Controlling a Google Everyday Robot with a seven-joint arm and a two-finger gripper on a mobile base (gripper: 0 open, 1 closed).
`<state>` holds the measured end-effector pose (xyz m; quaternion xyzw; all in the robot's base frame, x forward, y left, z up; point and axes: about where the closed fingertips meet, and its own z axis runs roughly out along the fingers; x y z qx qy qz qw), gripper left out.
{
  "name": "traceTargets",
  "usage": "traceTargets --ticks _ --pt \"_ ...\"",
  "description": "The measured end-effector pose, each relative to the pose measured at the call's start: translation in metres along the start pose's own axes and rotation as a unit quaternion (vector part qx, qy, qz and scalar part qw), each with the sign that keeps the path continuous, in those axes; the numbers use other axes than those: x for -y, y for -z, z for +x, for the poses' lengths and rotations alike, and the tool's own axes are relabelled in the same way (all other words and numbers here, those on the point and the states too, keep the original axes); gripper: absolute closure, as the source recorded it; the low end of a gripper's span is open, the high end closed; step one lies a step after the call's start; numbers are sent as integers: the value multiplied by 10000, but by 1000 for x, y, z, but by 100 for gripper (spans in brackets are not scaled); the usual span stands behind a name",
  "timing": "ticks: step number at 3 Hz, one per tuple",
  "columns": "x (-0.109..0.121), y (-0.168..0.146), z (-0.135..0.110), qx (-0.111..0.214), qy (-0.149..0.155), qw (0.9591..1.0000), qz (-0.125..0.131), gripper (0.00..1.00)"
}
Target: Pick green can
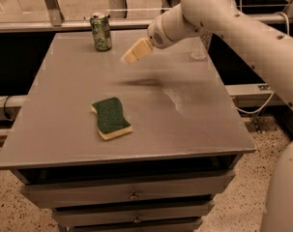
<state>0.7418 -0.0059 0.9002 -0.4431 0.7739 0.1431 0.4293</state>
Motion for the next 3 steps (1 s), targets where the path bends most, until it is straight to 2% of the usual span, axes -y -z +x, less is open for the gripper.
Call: traceTargets --ticks 2,3 --pt "14 -85 -40 587 -294 9978 52 0" --pt "13 -104 -55 771 -316 9965 15 0"
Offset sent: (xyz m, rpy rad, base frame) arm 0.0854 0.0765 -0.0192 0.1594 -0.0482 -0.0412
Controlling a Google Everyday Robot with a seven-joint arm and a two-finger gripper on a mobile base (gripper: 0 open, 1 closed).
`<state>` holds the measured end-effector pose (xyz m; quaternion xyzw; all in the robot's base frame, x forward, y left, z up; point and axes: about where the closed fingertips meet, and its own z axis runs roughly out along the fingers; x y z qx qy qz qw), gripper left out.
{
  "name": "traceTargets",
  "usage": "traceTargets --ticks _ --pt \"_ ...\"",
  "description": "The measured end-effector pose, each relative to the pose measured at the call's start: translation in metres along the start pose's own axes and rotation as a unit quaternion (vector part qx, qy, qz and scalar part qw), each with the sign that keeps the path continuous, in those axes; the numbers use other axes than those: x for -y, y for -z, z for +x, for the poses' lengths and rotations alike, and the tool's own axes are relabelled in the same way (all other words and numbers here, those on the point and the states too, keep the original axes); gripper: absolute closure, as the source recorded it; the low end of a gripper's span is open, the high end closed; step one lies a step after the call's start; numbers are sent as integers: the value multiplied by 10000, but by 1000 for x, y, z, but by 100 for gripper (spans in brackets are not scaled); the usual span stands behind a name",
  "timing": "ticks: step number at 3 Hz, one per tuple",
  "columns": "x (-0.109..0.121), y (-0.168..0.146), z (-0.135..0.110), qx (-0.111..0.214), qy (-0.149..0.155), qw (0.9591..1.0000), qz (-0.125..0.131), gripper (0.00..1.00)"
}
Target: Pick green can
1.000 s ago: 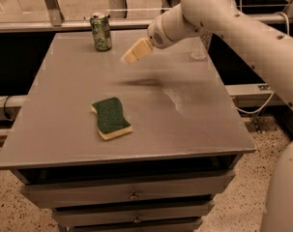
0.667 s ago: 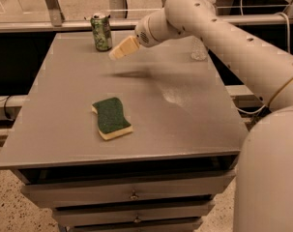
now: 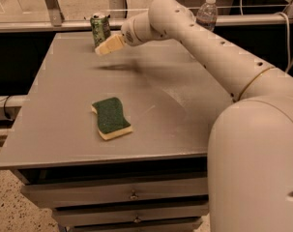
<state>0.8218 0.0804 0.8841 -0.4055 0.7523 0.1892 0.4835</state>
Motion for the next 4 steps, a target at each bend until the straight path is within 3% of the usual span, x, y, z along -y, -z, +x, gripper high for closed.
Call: traceTargets --ticks 2,4 --pt "9 -50 -31 563 7 9984 -12 0" --pt "13 -72 -41 751 -38 9972 2 1"
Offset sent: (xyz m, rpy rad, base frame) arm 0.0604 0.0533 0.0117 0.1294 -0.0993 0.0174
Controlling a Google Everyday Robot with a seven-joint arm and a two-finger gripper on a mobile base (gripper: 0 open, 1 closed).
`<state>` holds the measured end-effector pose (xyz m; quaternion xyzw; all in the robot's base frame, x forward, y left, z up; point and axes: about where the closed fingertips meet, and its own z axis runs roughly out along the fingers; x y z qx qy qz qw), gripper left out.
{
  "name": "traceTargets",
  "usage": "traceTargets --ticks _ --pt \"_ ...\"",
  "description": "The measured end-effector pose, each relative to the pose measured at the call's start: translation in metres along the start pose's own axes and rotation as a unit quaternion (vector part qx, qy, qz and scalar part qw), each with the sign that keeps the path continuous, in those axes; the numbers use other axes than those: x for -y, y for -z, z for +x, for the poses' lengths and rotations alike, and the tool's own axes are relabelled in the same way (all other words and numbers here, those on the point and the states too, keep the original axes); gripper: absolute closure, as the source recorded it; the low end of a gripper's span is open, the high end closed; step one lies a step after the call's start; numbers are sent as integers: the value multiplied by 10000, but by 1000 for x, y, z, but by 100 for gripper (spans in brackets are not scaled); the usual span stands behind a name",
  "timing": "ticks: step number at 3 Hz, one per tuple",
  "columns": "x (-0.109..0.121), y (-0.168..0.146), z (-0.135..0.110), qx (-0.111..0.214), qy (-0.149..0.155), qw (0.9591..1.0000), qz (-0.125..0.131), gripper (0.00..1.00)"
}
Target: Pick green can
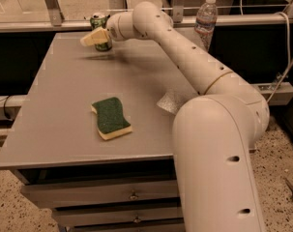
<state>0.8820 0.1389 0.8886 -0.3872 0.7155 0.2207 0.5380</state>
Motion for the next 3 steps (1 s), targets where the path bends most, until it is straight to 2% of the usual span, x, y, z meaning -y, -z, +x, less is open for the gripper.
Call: traceTargets --ticks 1,3 --pt "1 2 -2 74 -7 10000 25 16" --pt "-6 12 1 302 -180 9994 -53 63"
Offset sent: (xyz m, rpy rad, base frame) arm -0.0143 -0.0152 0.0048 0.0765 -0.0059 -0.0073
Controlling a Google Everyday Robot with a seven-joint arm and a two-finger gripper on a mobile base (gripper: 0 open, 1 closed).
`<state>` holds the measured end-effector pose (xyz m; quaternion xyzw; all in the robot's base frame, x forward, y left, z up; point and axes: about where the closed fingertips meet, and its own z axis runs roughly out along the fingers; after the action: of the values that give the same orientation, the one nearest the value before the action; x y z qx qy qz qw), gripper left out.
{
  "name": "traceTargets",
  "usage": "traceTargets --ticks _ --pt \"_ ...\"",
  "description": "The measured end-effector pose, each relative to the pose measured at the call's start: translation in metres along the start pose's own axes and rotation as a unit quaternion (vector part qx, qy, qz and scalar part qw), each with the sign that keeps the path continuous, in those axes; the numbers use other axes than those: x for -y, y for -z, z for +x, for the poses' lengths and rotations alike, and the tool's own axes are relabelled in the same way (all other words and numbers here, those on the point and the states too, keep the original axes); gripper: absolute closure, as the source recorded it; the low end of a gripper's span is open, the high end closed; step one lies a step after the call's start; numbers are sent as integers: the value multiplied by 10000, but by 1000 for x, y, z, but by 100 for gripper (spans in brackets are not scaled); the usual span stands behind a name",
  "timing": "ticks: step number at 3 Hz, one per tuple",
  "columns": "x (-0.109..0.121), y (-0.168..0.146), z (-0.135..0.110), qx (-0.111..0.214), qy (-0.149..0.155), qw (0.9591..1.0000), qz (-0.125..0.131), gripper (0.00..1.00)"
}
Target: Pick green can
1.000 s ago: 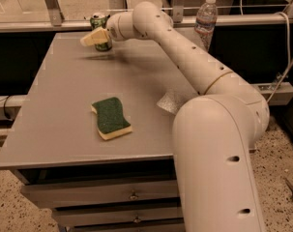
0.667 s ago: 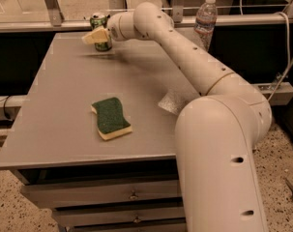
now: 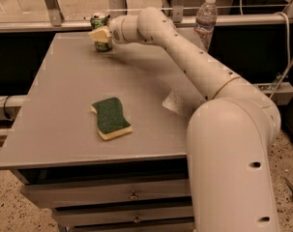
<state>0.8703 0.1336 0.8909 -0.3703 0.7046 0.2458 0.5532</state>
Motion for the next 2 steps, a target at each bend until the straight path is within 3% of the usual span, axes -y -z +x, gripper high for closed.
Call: traceTargets --ticks 1,2 --pt "-4 7 -5 184 -90 9998 -59 86" --pt "-13 24 -21 418 -128 9988 -202 100"
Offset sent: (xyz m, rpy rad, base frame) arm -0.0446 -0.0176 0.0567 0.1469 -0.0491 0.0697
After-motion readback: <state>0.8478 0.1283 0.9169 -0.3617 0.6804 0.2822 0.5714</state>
